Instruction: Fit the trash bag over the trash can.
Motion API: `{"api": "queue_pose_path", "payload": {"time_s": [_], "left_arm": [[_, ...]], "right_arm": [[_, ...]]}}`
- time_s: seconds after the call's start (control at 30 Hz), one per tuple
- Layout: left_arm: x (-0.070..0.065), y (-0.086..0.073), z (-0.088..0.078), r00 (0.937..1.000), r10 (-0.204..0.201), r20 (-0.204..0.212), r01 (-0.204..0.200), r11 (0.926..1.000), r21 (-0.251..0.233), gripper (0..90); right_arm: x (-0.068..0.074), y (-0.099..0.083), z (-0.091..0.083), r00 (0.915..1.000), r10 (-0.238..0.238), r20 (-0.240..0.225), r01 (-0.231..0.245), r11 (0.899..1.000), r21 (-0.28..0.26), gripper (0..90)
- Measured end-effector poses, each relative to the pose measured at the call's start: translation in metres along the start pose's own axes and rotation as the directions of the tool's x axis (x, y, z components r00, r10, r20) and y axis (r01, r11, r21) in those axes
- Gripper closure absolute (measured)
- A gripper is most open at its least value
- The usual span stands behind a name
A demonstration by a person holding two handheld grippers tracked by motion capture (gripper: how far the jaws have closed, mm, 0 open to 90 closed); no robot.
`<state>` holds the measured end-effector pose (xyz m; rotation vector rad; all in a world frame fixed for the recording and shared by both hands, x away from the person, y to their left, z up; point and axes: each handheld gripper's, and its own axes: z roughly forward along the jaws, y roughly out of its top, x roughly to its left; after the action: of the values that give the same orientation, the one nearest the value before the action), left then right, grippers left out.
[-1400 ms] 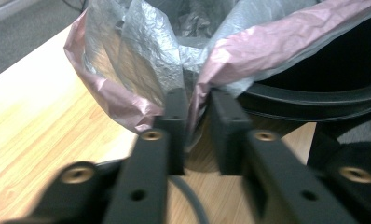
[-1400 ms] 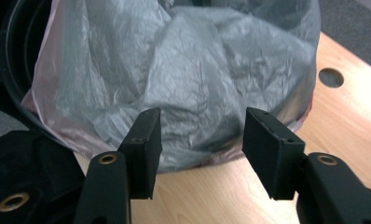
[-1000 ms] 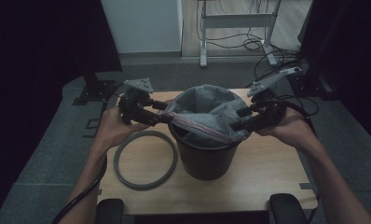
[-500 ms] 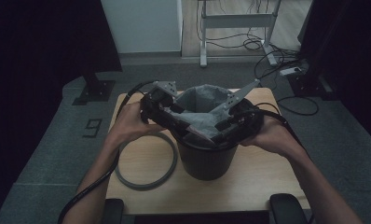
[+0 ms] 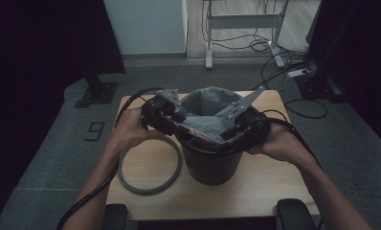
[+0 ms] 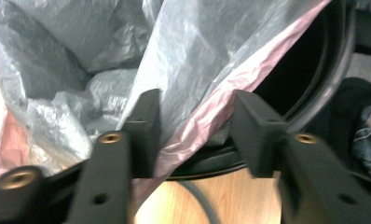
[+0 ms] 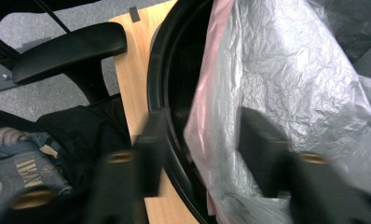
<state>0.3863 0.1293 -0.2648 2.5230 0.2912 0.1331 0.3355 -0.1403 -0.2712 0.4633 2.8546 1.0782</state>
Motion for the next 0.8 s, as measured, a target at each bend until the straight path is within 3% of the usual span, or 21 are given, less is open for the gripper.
{"api": "queue_pose_path", "payload": {"time_s": [0.13, 0.27, 0.5, 0.6, 0.67, 0.8], "left_arm": [[0.0, -0.002, -0.002, 0.9998, -0.016, 0.008, 0.016, 0.9999, 0.0, 75.6], [-0.001, -0.007, -0.012, 0.9992, -0.023, 0.033, 0.025, 0.9977, -0.062, 89.3], [-0.01, -0.012, -0.029, 0.9987, -0.008, 0.051, 0.015, 0.9916, -0.129, 90.0], [-0.013, -0.01, -0.033, 0.9998, 0.0, 0.019, 0.003, 0.9849, -0.173, 63.7], [-0.014, -0.007, -0.033, 0.9996, 0.017, 0.023, -0.012, 0.9812, -0.193, 55.2], [-0.015, 0.0, -0.025, 0.9993, 0.039, 0.003, -0.038, 0.9861, -0.162, 44.8]], "right_arm": [[-0.001, -0.003, -0.002, 0.998, -0.008, 0.063, 0.005, 0.999, 0.04, 77.6], [-0.002, -0.006, -0.007, 0.9963, -0.005, 0.086, 0.004, 1.0, 0.01, 87.4], [0.002, -0.003, -0.02, 0.9944, -0.005, 0.106, 0.009, 0.999, -0.04, 89.1], [0.005, -0.001, -0.024, 0.9956, -0.014, 0.092, 0.019, 0.998, -0.058, 89.1], [0.007, -0.001, -0.025, 0.9971, -0.021, 0.073, 0.026, 0.997, -0.067, 89.1], [0.01, 0.001, -0.027, 0.9978, -0.038, 0.054, 0.042, 0.996, -0.078, 89.1]]}}
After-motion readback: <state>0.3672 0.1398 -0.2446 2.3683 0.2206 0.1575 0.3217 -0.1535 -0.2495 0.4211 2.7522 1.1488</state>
